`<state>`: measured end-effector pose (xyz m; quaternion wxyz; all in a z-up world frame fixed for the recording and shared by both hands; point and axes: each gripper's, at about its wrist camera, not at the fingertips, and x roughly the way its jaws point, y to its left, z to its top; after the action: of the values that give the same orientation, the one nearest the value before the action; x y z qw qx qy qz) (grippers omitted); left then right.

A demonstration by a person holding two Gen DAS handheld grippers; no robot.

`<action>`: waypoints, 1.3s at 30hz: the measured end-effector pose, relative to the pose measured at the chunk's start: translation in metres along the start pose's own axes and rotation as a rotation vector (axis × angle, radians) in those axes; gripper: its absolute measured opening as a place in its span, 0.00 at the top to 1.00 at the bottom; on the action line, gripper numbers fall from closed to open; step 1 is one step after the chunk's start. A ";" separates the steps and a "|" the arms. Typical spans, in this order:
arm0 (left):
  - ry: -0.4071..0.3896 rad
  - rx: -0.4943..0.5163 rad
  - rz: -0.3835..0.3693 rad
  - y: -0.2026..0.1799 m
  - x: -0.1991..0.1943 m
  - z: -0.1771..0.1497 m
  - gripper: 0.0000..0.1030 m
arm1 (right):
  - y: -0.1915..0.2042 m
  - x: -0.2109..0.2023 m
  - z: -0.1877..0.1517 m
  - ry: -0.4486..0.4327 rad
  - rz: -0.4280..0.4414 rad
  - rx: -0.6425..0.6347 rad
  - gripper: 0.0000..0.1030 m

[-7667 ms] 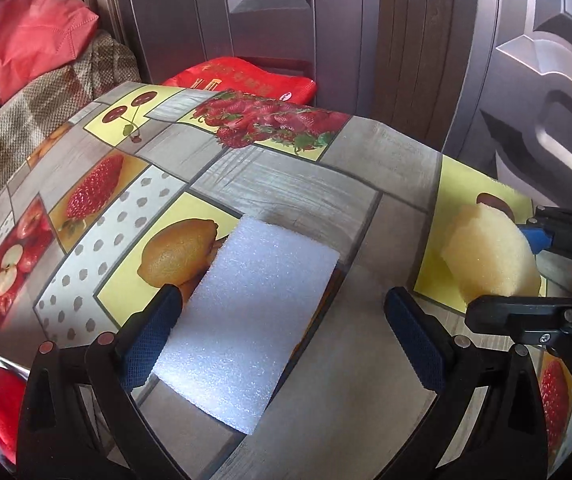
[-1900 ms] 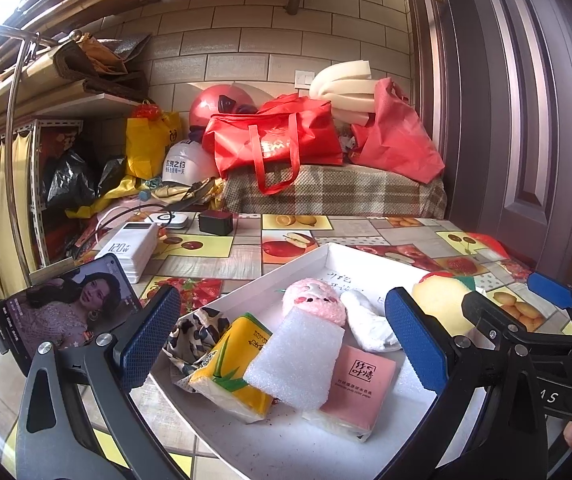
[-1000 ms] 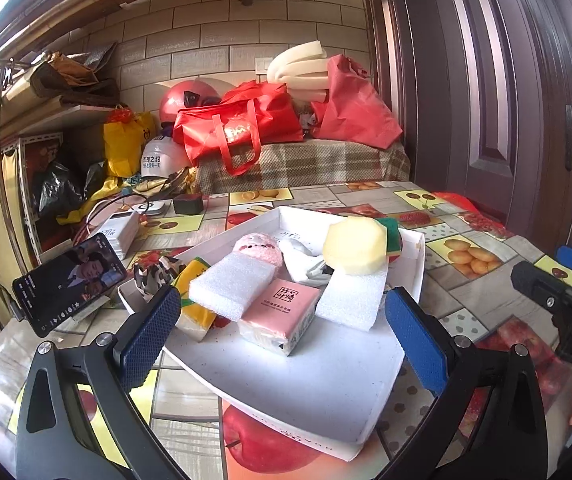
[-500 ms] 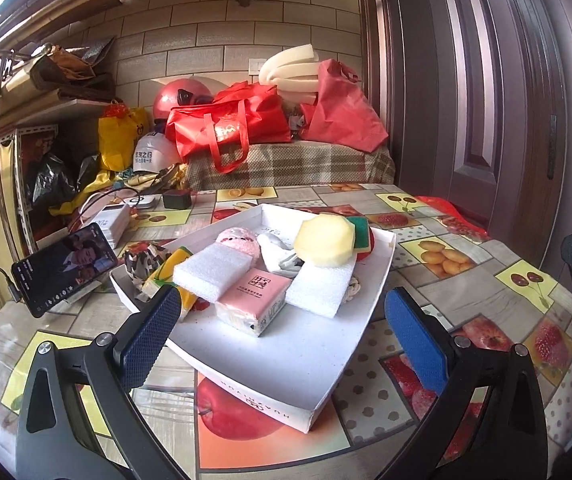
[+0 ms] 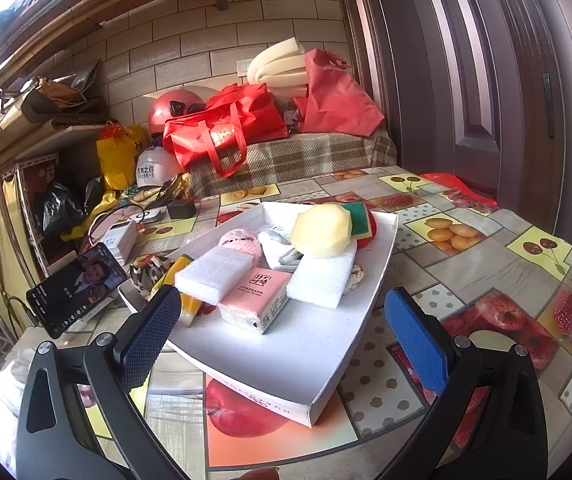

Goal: Organize soft objects

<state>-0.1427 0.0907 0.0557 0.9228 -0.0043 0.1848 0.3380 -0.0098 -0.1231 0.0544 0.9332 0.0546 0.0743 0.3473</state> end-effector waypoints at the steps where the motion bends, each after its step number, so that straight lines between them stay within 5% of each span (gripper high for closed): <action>1: -0.004 0.003 0.004 -0.001 -0.001 0.000 0.00 | 0.000 0.000 0.000 0.001 0.001 -0.002 0.00; 8: -0.036 -0.018 0.006 0.001 -0.009 0.001 0.00 | -0.001 0.003 0.000 0.012 0.003 -0.006 0.00; 39: 0.061 -0.033 0.032 0.006 0.007 -0.004 0.00 | 0.000 0.003 0.001 0.012 0.005 -0.013 0.00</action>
<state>-0.1427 0.0989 0.0508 0.9111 -0.0271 0.2070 0.3554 -0.0071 -0.1210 0.0548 0.9322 0.0466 0.0774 0.3504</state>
